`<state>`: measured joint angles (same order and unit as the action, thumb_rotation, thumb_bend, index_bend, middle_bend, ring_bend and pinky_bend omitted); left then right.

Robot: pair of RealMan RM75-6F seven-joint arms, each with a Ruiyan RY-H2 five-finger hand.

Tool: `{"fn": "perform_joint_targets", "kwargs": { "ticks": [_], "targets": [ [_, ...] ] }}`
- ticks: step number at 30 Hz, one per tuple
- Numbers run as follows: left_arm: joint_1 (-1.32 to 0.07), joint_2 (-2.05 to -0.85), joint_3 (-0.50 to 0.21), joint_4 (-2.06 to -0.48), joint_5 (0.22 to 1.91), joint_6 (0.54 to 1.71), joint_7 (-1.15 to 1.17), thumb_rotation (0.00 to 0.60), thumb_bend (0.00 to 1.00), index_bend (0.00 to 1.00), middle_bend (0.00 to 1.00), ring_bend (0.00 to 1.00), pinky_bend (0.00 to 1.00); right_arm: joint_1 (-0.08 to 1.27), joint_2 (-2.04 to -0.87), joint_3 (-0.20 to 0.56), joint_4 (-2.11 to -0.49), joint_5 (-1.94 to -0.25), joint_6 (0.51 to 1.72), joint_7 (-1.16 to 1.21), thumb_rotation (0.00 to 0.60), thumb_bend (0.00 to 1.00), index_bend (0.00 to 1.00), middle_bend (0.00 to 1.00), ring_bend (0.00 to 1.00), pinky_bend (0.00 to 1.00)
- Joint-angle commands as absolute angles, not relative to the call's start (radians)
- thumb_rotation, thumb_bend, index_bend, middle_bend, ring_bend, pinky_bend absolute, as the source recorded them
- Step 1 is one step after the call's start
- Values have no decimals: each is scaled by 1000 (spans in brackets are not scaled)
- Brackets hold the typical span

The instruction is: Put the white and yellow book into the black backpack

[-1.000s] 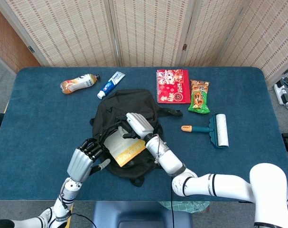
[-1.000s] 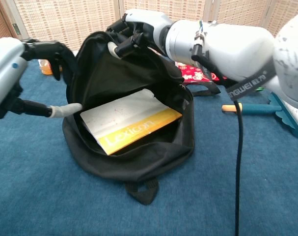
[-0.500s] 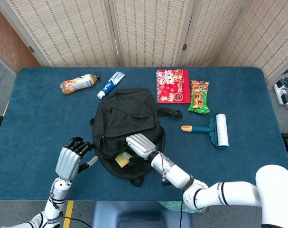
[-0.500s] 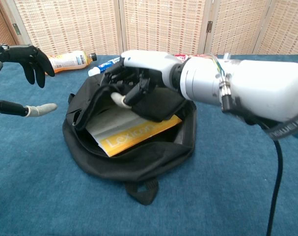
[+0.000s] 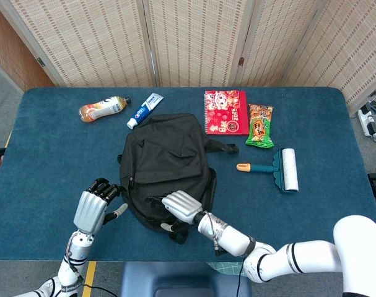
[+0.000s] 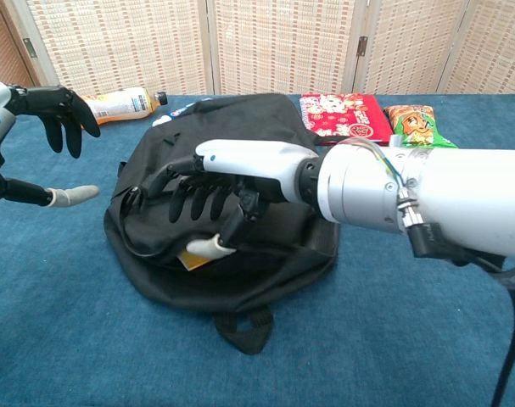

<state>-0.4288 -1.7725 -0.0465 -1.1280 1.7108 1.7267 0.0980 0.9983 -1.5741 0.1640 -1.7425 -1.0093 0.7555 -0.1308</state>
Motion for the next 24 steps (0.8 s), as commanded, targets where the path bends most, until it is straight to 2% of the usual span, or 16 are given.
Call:
{"fn": "perform_joint_targets", "kwargs": {
  "ticks": [1, 7, 12, 16, 18, 20, 24],
  "targets": [
    [-427, -1769, -49, -1133, 1709, 1716, 108, 600, 0, 479, 616, 592, 416, 1009, -1540, 148, -1769, -987, 728, -154, 600, 158, 0, 161, 165, 192],
    [-424, -1765, -59, -1138, 1701, 1694, 119, 600, 0, 472, 611, 592, 412, 1025, -1489, 124, -1804, -963, 700, -191, 580, 10, 0, 23, 39, 72],
    [-424, -1759, -68, -1137, 1696, 1682, 122, 600, 0, 469, 611, 591, 411, 994, -1441, 138, -1857, -1025, 719, -140, 541, 0, 0, 3, 23, 65],
    [-422, -1752, -82, -1132, 1686, 1677, 117, 600, 0, 468, 612, 591, 411, 943, -1370, 146, -1898, -1110, 782, -103, 573, 0, 0, 5, 26, 65],
    [-421, -1745, -89, -1131, 1680, 1675, 116, 600, 0, 468, 612, 591, 410, 908, -1331, 145, -1921, -1138, 830, -90, 595, 43, 0, 17, 36, 66],
    [-420, -1737, -97, -1131, 1675, 1675, 115, 600, 0, 468, 611, 591, 410, 873, -1297, 137, -1934, -1162, 885, -102, 600, 175, 0, 51, 59, 94],
    [-417, -1708, -115, -1140, 1653, 1664, 113, 600, 0, 471, 608, 591, 409, 788, -1235, 112, -1954, -1175, 1009, -139, 600, 320, 3, 117, 111, 185]
  ]
}}
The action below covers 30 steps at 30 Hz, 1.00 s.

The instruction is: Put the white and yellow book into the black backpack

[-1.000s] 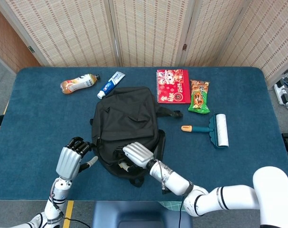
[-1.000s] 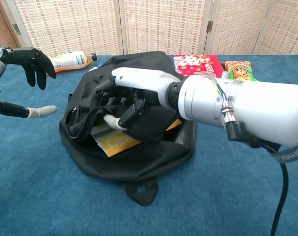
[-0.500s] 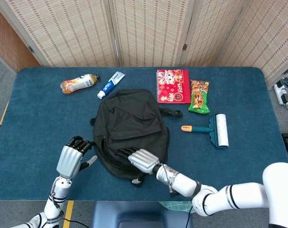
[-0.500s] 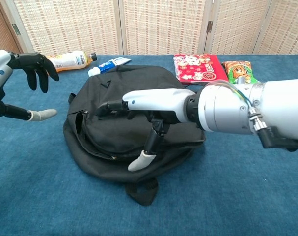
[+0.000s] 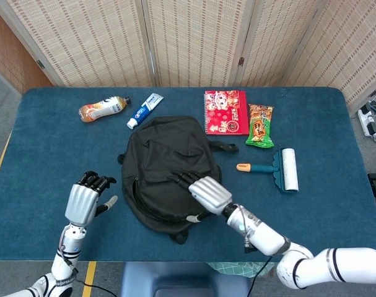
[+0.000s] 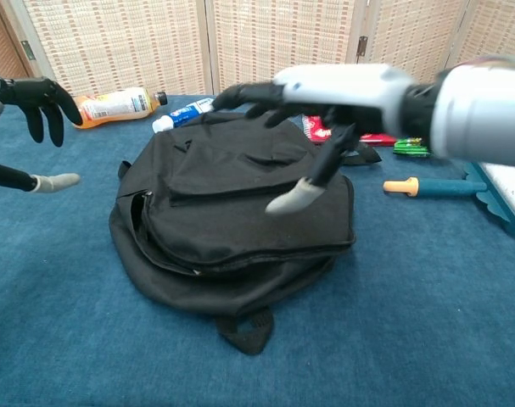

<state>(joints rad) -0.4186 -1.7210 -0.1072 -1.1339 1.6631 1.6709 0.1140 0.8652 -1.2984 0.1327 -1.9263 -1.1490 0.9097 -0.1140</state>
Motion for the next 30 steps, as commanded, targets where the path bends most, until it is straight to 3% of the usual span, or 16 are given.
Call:
{"fn": "perform_joint_targets", "kwargs": {
  "ticks": [1, 4, 8, 15, 22, 30],
  "targets": [
    [-416, -1696, -120, -1146, 1645, 1657, 112, 600, 0, 472, 607, 588, 408, 763, -1217, 104, -1959, -1175, 1039, -145, 600, 347, 17, 136, 129, 214],
    [-412, -1661, -133, -1172, 1618, 1635, 116, 600, 0, 471, 600, 581, 405, 702, -1177, 84, -1956, -1192, 1114, -159, 600, 398, 94, 172, 158, 260],
    [-403, -1603, -147, -1220, 1574, 1594, 130, 600, 1, 467, 579, 562, 401, 625, -1140, 56, -1931, -1232, 1209, -181, 600, 403, 115, 199, 168, 266],
    [-368, -1487, -185, -1334, 1441, 1511, 184, 600, 56, 437, 511, 492, 380, 489, -1090, -2, -1851, -1306, 1337, -181, 600, 383, 4, 156, 118, 212],
    [-326, -1378, -180, -1439, 1352, 1456, 246, 600, 57, 383, 420, 398, 327, 354, -1096, -27, -1741, -1366, 1465, -61, 600, 295, 0, 120, 83, 98],
    [-276, -1269, -134, -1553, 1330, 1431, 288, 600, 58, 345, 366, 341, 280, 252, -1108, -44, -1631, -1419, 1534, 40, 600, 270, 0, 120, 78, 65]
  ]
}}
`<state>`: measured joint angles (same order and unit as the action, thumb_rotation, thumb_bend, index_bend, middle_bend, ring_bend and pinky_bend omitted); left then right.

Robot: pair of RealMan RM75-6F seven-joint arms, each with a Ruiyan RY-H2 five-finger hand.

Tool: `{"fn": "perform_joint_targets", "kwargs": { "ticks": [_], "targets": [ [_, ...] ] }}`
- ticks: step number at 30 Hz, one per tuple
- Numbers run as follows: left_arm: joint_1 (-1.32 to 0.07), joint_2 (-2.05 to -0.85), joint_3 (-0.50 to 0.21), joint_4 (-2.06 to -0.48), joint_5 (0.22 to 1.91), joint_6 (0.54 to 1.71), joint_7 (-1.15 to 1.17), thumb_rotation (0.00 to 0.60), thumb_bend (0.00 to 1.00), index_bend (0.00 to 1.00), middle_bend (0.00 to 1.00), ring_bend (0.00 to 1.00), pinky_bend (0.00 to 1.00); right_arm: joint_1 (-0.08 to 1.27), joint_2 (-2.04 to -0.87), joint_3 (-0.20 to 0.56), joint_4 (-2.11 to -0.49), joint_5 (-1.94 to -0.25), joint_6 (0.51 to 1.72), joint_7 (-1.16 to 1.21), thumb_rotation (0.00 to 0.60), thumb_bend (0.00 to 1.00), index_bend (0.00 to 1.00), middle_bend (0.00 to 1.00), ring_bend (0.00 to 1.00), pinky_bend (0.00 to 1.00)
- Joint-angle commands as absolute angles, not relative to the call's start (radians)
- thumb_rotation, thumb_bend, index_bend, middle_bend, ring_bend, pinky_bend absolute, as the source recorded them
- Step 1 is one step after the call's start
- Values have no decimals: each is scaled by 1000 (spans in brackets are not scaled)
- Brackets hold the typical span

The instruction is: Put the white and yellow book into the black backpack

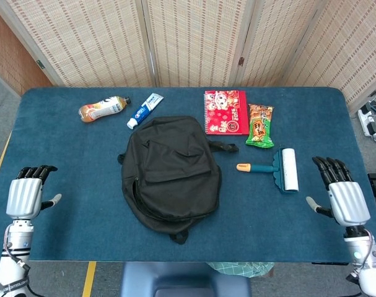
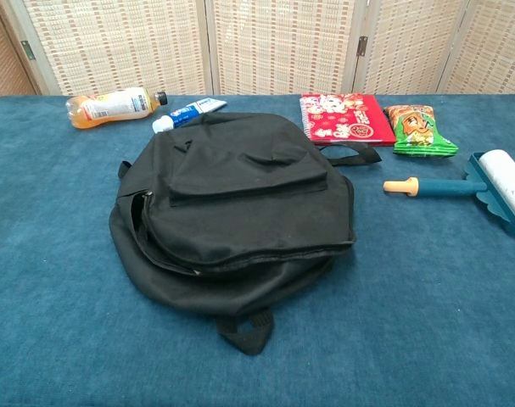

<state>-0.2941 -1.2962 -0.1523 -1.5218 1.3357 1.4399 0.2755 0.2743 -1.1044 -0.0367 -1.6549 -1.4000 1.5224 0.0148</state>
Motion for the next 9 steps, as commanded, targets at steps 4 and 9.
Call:
{"fn": "perform_joint_targets", "kwargs": {
  "ticks": [4, 9],
  "targets": [
    [-248, -1233, -110, -1595, 1349, 1446, 268, 600, 57, 341, 366, 339, 272, 222, -1106, -50, -1594, -1446, 1540, 81, 600, 270, 0, 120, 78, 65],
    [-209, -1207, -76, -1631, 1378, 1476, 265, 600, 58, 341, 365, 341, 270, 197, -1113, -43, -1559, -1458, 1533, 147, 600, 271, 0, 119, 78, 65]
  ]
}}
